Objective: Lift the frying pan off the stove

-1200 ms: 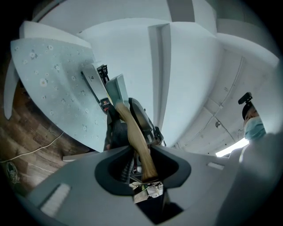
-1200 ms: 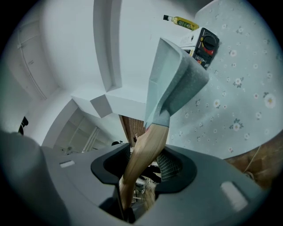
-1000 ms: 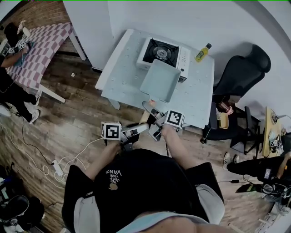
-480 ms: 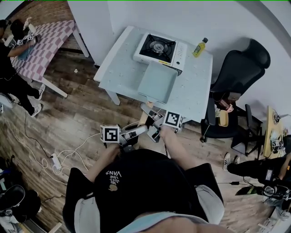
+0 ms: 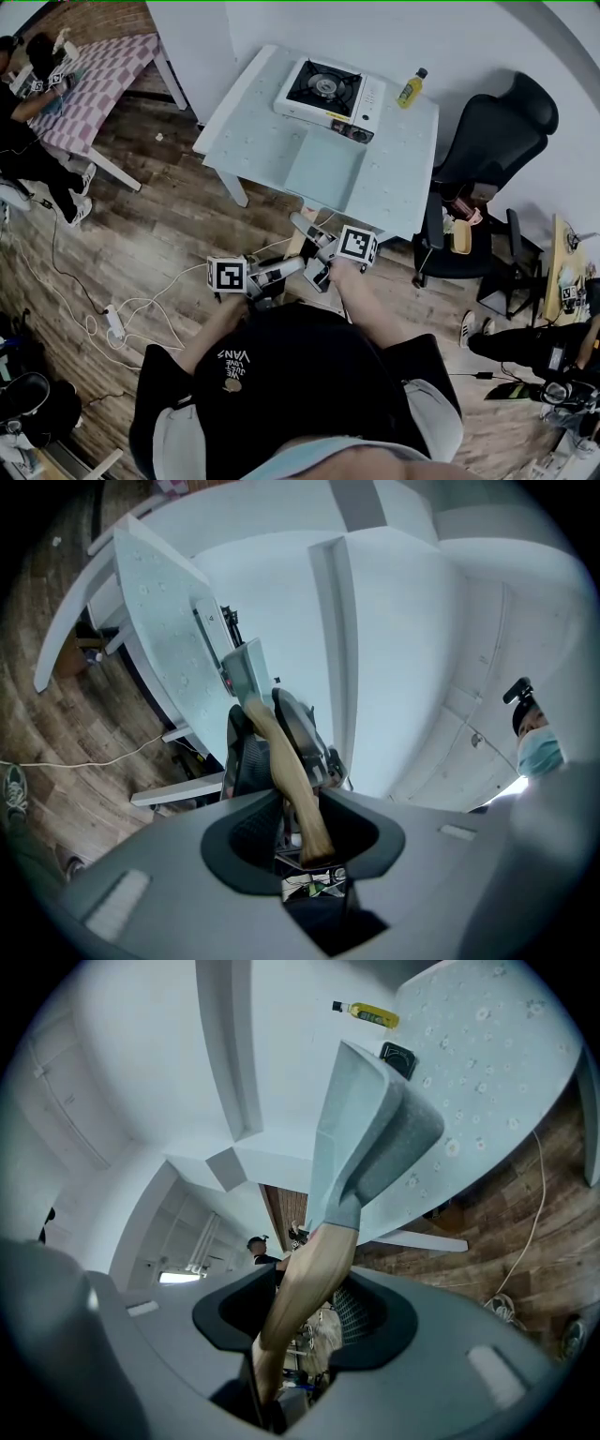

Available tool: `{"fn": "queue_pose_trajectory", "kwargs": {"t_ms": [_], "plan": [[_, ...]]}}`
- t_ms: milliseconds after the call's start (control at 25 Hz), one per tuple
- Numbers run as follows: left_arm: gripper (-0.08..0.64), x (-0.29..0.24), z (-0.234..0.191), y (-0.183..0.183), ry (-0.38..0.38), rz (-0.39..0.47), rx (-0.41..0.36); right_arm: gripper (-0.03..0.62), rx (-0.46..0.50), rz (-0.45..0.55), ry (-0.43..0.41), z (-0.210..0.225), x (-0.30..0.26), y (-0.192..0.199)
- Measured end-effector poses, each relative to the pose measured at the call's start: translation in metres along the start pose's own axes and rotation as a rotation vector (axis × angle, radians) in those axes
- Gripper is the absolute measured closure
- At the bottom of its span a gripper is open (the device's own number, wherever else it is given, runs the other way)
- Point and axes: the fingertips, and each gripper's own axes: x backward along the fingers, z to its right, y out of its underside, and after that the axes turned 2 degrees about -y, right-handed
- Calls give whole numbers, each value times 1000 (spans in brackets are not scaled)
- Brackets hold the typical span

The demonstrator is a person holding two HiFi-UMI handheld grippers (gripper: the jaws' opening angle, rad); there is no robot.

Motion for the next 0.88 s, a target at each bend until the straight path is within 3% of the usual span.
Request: {"fn": "queue_pose_trajectory", "kwargs": {"t_ms": [120,440,640,800,880], "plan": [[443,3,0,10,-8,3,1,408,-9,-7,-42,0,1,9],[442,4,0,31,-18,17,5,408,-12,-36,-7,9,16,26],[443,5,2,40,-24,23,11,408,-1,-31,-118,1,14,31],[442,3,2,44,-27,25,13,408,-18,-45,-7,13,25,36],[443,3,1,46,-30,23,16,408,-18,-46,8,14,27,37]]}}
